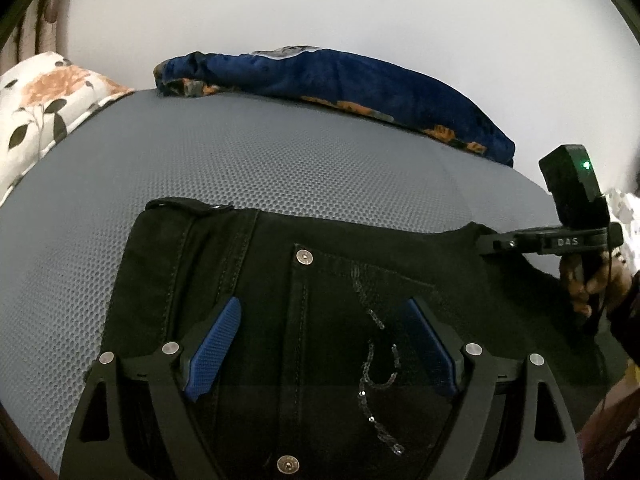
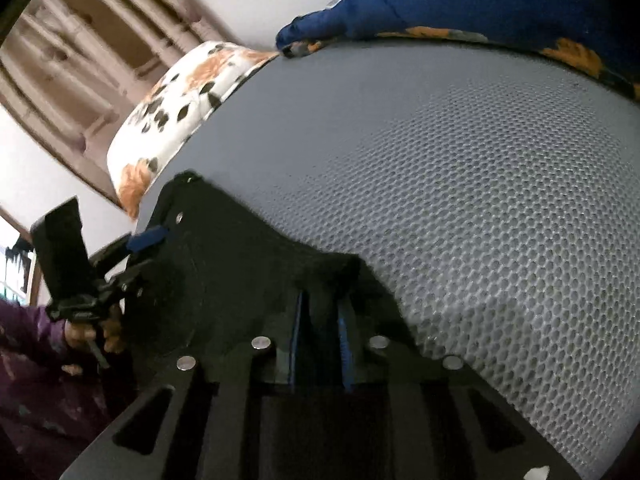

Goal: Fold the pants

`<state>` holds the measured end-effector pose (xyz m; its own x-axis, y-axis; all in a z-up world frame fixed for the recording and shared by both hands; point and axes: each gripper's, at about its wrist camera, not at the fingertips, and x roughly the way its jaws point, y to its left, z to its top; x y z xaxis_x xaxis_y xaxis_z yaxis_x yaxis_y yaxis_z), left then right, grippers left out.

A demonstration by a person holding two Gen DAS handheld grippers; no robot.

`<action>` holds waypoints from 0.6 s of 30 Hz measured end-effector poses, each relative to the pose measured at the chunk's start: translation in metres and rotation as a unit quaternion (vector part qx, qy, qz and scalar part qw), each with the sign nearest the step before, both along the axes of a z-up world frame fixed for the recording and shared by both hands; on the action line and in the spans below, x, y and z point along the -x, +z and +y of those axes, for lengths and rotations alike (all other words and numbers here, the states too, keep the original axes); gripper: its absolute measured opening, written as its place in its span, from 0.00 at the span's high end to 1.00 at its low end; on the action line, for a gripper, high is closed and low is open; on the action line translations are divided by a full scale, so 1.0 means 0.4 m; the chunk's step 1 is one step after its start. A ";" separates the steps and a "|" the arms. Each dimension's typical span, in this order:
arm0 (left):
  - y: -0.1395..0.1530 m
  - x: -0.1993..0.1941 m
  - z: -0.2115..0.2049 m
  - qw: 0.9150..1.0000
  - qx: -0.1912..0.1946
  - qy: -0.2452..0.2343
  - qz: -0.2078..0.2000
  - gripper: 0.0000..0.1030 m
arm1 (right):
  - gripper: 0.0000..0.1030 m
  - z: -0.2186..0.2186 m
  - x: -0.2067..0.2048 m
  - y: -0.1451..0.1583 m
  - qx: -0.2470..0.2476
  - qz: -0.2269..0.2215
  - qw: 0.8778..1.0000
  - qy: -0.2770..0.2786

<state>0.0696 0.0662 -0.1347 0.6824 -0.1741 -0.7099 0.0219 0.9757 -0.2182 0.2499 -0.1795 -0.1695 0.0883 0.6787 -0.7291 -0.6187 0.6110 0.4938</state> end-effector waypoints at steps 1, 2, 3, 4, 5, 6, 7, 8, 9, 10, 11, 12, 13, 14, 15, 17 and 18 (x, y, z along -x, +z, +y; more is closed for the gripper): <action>0.002 0.001 0.001 1.000 0.001 0.002 -0.001 0.19 | 0.94 -0.001 0.000 0.002 -0.002 -0.004 1.000 -0.008; 0.005 0.004 0.001 1.000 0.001 0.006 -0.004 0.19 | 0.95 0.002 0.003 0.006 0.001 -0.013 1.000 -0.012; 0.010 0.009 0.002 1.000 -0.008 0.015 -0.011 0.18 | 0.95 0.006 0.010 0.010 0.010 -0.025 1.000 -0.014; 0.015 0.015 0.002 0.999 -0.021 0.024 -0.021 0.19 | 0.96 0.009 0.014 0.012 0.015 -0.035 0.999 -0.019; 0.020 0.022 0.001 0.998 -0.037 0.033 -0.035 0.18 | 0.96 0.010 0.015 0.013 0.018 -0.041 0.999 -0.029; 0.021 0.024 0.000 0.996 -0.059 0.043 -0.046 0.15 | 0.96 0.013 0.015 0.013 0.019 -0.043 0.998 -0.034; 0.017 0.021 0.000 0.994 -0.080 0.053 -0.048 0.13 | 0.96 0.011 0.012 0.011 0.022 -0.046 0.998 -0.040; 0.008 0.013 0.004 0.992 -0.097 0.065 -0.039 0.11 | 0.96 0.009 0.007 0.009 0.024 -0.048 0.997 -0.050; -0.003 0.004 0.012 0.992 -0.100 0.074 -0.026 0.11 | 0.96 0.006 0.004 0.009 0.026 -0.049 0.997 -0.053; -0.016 -0.004 0.027 0.993 -0.087 0.082 -0.009 0.11 | 0.97 0.008 0.002 0.009 0.030 -0.054 0.997 -0.052; -0.025 -0.006 0.041 0.993 -0.073 0.089 -0.001 0.11 | 0.97 0.014 0.001 0.009 0.035 -0.062 0.996 -0.052; -0.032 -0.005 0.057 0.994 -0.057 0.097 0.002 0.11 | 0.97 0.015 -0.002 0.010 0.035 -0.062 0.996 -0.055; -0.037 -0.001 0.066 0.994 -0.048 0.099 -0.001 0.11 | 0.96 0.014 -0.004 0.010 0.031 -0.061 0.996 -0.058; -0.043 0.003 0.063 0.994 -0.053 0.097 -0.005 0.11 | 0.96 0.008 -0.008 0.007 0.023 -0.057 0.996 -0.060; -0.045 0.003 0.057 0.993 -0.063 0.096 -0.003 0.10 | 0.96 -0.002 -0.014 0.000 0.010 -0.046 0.997 -0.066; -0.049 0.002 0.049 0.993 -0.075 0.096 -0.001 0.10 | 0.96 -0.026 -0.035 -0.020 -0.024 -0.011 0.997 -0.078; -0.049 0.003 0.052 0.993 -0.072 0.097 -0.002 0.10 | 0.95 -0.034 -0.041 -0.024 -0.030 -0.004 0.996 -0.086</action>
<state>0.0684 0.0872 -0.1544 0.6962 0.0640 -0.7150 -0.1690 0.9826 -0.0765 0.2662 -0.1931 -0.1793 0.2120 0.6958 -0.6862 -0.5114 0.6773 0.5289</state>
